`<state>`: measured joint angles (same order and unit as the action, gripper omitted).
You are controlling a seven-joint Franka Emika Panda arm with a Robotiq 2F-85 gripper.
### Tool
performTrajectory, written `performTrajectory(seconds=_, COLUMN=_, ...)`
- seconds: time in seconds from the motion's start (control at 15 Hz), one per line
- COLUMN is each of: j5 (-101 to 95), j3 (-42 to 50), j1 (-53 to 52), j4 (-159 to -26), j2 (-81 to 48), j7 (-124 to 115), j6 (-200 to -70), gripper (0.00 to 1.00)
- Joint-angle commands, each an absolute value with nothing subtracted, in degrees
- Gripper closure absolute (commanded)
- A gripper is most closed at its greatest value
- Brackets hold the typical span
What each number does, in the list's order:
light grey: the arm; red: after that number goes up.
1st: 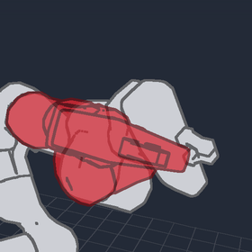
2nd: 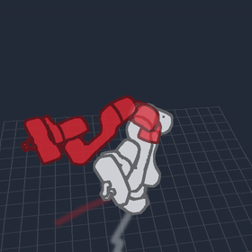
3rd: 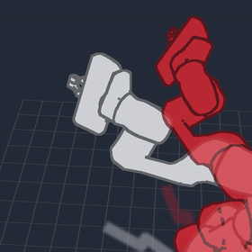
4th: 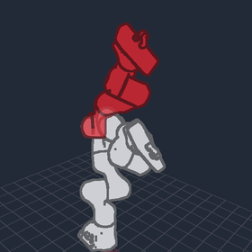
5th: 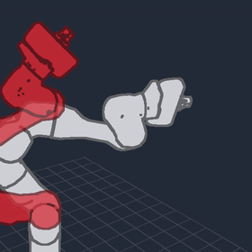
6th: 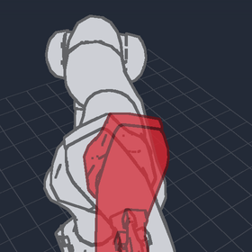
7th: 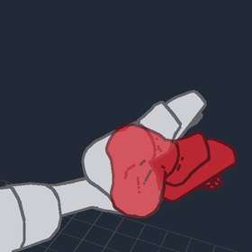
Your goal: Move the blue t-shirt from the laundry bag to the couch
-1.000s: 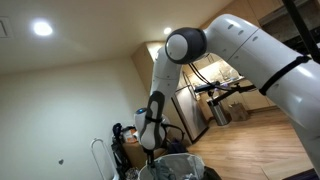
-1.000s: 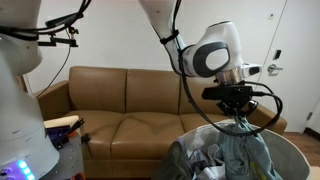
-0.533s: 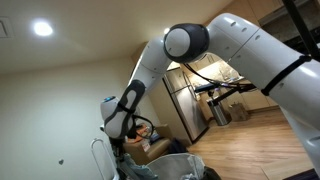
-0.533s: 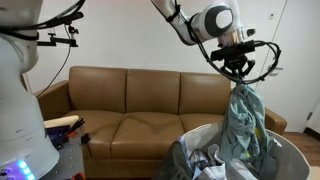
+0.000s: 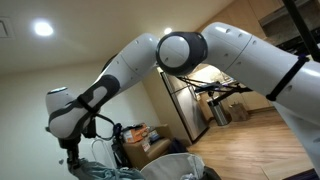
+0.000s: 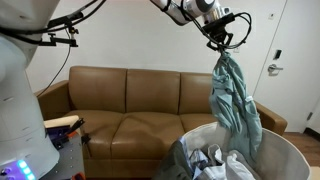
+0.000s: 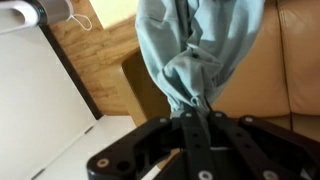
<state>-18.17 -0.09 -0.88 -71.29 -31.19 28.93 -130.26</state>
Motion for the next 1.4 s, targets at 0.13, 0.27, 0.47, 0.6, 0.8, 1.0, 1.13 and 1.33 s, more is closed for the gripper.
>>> performTrajectory(seconds=0.13, j5=-18.0, j3=-4.5, j1=-5.7, j4=-51.5, j2=-42.1, j7=40.4, j6=-125.6, gripper=0.93)
performTrajectory(seconds=0.27, j5=-16.3, j3=-6.2, j1=-6.7, j4=-46.2, j2=-45.2, j7=45.1, j6=-125.1, gripper=0.93)
performTrajectory(seconds=0.47, j5=-12.1, j3=-9.4, j1=-6.6, j4=-39.9, j2=-49.5, j7=53.0, j6=-125.3, gripper=0.93)
performTrajectory(seconds=0.6, j5=-8.7, j3=-11.2, j1=-6.5, j4=-36.6, j2=-52.0, j7=58.4, j6=-124.8, gripper=0.93)
performTrajectory(seconds=0.8, j5=-4.4, j3=-11.9, j1=-6.2, j4=-33.0, j2=-55.2, j7=63.0, j6=-122.1, gripper=0.93)
performTrajectory(seconds=1.0, j5=-5.1, j3=-10.2, j1=-4.8, j4=-33.7, j2=-58.0, j7=58.5, j6=-117.4, gripper=0.93)
performTrajectory(seconds=1.13, j5=-4.3, j3=-10.1, j1=-3.3, j4=-34.0, j2=-60.7, j7=57.0, j6=-114.6, gripper=0.93)
performTrajectory(seconds=1.33, j5=-0.9, j3=-11.7, j1=-1.5, j4=-33.6, j2=-66.3, j7=56.9, j6=-112.5, gripper=0.93)
